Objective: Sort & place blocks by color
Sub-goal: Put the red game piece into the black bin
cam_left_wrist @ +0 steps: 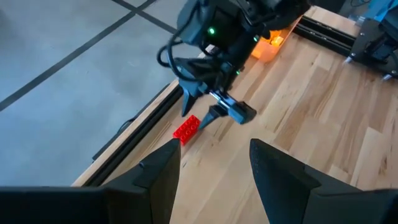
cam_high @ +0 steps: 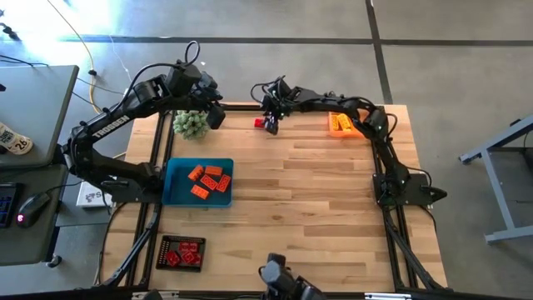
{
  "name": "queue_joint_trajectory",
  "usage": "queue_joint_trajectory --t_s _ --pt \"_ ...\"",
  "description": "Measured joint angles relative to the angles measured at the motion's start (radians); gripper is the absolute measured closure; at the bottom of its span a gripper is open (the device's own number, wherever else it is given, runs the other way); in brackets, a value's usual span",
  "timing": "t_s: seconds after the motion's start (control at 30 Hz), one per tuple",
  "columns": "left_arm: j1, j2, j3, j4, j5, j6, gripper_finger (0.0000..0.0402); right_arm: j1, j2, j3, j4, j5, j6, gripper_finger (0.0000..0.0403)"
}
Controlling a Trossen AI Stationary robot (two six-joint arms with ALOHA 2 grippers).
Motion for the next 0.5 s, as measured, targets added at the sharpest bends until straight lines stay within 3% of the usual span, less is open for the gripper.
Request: queue_joint_trajectory --t_s 0.13,0.5 --pt "0.000 0.000 0.000 0.000 0.000 0.001 0.0222 0.025 0.000 0.000 -0.007 0.085 -0.066 0.0203" --pt "0.000 0.000 0.000 0.000 0.000 0.000 0.0222 0.003 0.000 0.000 -0.030 0.085 -0.013 0.0203"
